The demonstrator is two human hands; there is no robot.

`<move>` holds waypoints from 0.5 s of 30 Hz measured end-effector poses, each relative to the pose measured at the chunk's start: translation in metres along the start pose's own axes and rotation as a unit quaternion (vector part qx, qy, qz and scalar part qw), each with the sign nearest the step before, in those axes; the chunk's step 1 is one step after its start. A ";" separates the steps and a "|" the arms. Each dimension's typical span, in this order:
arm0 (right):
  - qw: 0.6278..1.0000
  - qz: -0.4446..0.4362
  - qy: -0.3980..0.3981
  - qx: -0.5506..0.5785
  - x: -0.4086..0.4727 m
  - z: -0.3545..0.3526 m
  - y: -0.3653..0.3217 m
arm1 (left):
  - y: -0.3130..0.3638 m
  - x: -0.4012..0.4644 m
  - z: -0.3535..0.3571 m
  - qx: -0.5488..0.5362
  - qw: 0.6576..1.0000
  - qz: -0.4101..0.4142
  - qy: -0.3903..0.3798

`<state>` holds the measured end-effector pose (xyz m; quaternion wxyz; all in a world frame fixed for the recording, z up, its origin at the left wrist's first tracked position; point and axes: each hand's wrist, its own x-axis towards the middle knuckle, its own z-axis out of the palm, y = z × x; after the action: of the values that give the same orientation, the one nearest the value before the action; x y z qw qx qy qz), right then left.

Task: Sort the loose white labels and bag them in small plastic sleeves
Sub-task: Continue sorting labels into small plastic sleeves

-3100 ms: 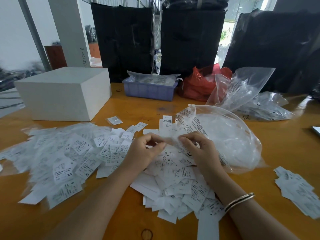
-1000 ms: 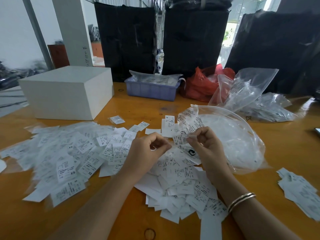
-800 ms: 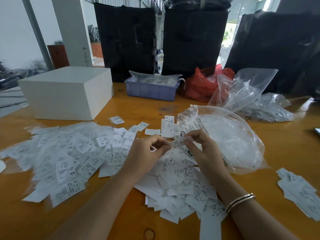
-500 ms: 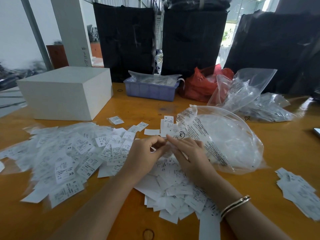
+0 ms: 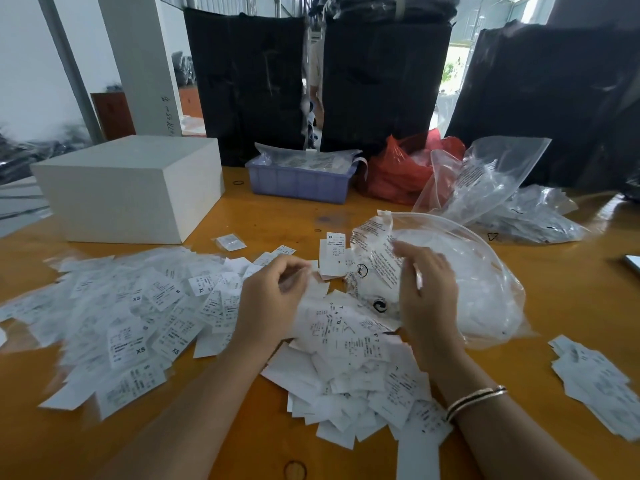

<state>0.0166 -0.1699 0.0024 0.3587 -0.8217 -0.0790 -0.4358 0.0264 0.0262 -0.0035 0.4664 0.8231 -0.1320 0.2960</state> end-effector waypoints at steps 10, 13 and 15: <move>0.906 0.233 -0.218 -0.276 0.008 -0.011 0.042 | -0.015 0.006 -0.018 0.230 0.968 -0.093 0.034; 0.914 0.230 -0.195 -0.272 0.009 -0.011 0.041 | -0.018 0.006 -0.017 0.308 0.944 -0.113 0.018; 0.926 0.244 -0.153 -0.243 0.009 -0.012 0.042 | -0.017 0.006 -0.015 0.309 0.946 -0.097 0.017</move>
<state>0.0326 -0.2098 -0.0076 0.2272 -0.9342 0.1778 -0.2098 0.0337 0.0481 -0.0061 0.2174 0.9306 0.0538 0.2894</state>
